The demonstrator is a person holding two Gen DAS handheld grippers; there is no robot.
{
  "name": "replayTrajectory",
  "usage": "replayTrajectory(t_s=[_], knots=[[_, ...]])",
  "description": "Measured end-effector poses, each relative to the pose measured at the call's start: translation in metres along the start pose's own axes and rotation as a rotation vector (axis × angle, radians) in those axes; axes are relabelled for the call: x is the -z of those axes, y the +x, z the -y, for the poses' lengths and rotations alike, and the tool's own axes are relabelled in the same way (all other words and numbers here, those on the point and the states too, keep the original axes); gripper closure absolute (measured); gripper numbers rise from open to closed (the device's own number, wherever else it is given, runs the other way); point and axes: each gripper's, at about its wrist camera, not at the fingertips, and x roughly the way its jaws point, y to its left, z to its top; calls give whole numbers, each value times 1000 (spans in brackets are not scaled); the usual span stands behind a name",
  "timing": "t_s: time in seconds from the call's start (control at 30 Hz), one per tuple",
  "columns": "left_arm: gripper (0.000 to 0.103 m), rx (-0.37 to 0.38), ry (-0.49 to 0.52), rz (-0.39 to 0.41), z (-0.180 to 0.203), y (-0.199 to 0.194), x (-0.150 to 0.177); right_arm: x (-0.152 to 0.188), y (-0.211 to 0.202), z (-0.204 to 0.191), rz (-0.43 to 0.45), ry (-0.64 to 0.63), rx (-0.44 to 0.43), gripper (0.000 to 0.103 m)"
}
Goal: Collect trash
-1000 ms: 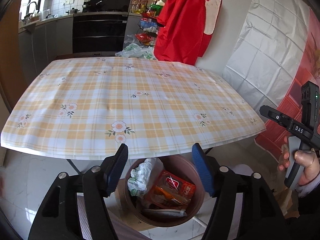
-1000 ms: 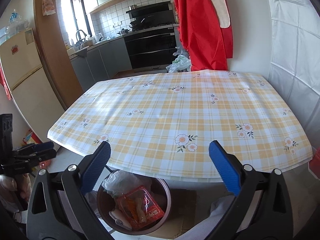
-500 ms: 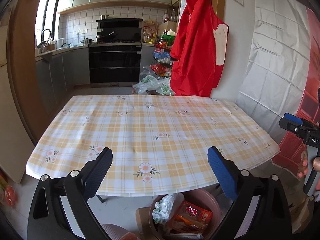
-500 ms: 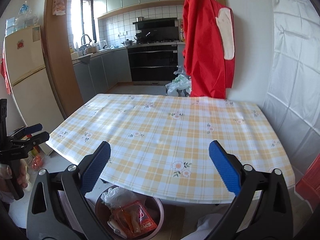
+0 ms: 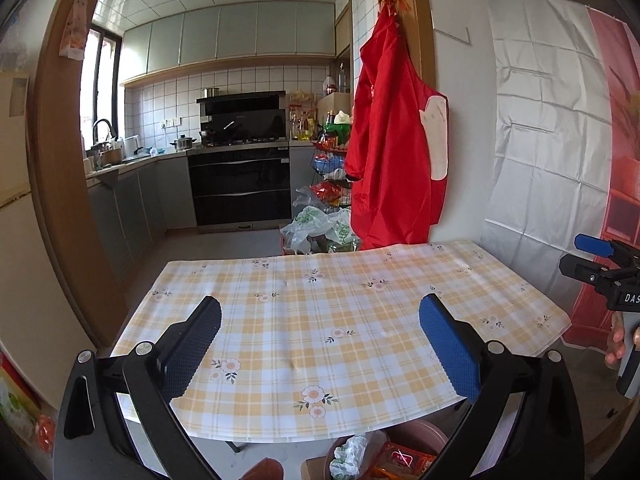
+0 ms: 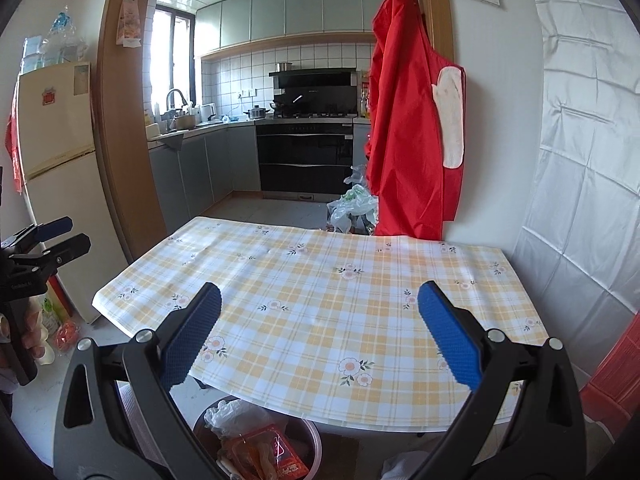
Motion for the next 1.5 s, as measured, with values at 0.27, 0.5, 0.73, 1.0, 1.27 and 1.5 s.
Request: replayTrajectory(t_s=[0.27, 0.5, 0.73, 1.0, 1.27, 1.5], knots=[[6, -11, 10, 15, 5, -10, -4, -2, -7, -2, 9, 1, 5, 6], [6, -5, -5, 16, 0, -10, -6, -4, -10, -2, 14, 5, 9, 6], [6, -12, -8, 13, 0, -12, -7, -5, -9, -1, 9, 5, 11, 6], [6, -29, 5, 3, 2, -12, -6, -2, -6, -3, -13, 2, 27, 6], [6, -41, 21, 0, 6, -11, -5, 0, -4, -4, -24, -2, 37, 6], [6, -46, 21, -1, 5, -12, -4, 1, -3, -5, -28, -2, 40, 6]])
